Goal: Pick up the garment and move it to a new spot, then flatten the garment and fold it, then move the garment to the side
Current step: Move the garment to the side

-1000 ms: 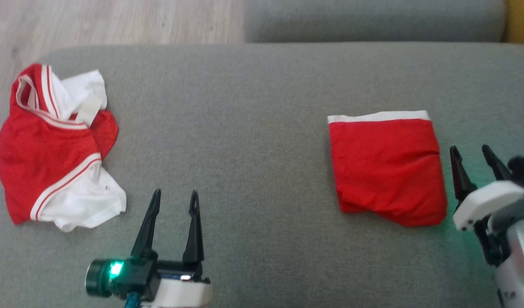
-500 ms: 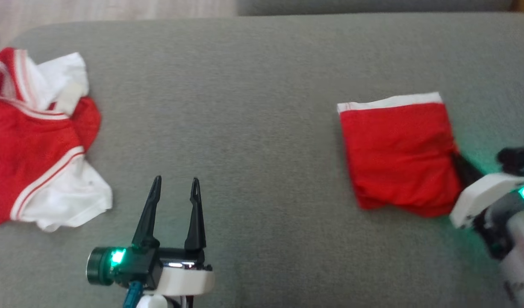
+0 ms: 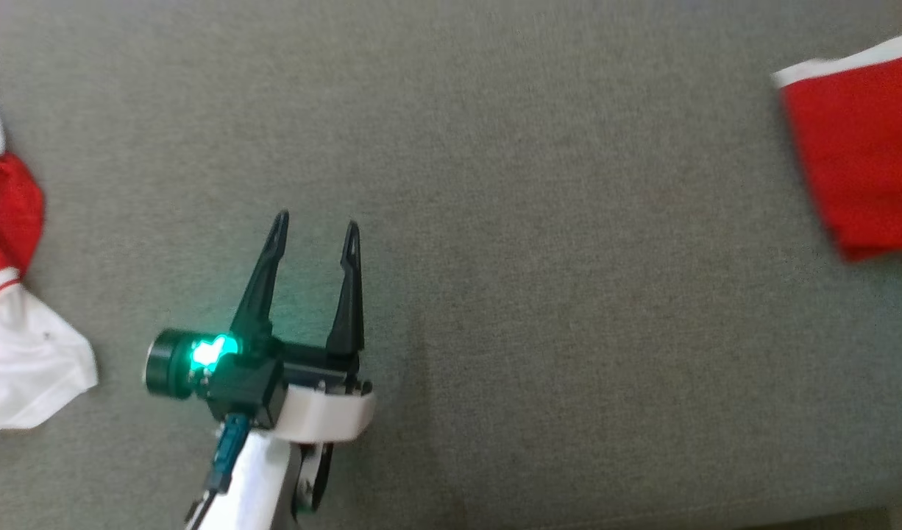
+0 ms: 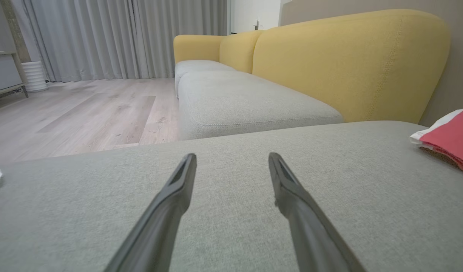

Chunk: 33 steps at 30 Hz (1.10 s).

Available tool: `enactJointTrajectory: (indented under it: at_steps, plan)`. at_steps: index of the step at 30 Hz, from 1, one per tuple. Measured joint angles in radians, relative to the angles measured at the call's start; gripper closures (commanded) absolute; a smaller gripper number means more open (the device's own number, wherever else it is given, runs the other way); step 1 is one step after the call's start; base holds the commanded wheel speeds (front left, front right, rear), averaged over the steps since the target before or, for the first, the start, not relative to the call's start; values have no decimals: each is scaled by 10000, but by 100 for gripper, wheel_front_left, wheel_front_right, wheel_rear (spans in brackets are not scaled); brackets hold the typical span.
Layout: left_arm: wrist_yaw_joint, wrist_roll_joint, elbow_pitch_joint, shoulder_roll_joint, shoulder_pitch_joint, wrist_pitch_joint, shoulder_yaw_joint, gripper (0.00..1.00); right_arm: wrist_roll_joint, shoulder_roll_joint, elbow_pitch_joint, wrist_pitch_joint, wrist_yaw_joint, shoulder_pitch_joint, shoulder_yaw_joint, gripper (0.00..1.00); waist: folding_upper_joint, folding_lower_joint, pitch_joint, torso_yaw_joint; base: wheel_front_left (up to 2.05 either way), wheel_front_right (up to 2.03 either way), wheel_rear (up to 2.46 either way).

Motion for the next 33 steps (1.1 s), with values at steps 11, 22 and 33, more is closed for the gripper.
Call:
enactJointTrajectory:
  at_steps: [11,22,33]
  plan:
    - [-81,-56,274,-4,-656,0,-48,0,-1657,-199,138,-422,0,-315,-2167,0,0,0,609,-96,0,0,0]
    - [198,-581,571,-10,464,0,-69,0,-2627,3141,-732,-1026,0,1264,-1894,0,0,-3,-1172,395,0,0,0]
    - [178,-984,849,0,2407,0,337,0,-1553,5112,-1321,-2777,0,3819,115,0,0,-5,-3570,1156,0,0,0]
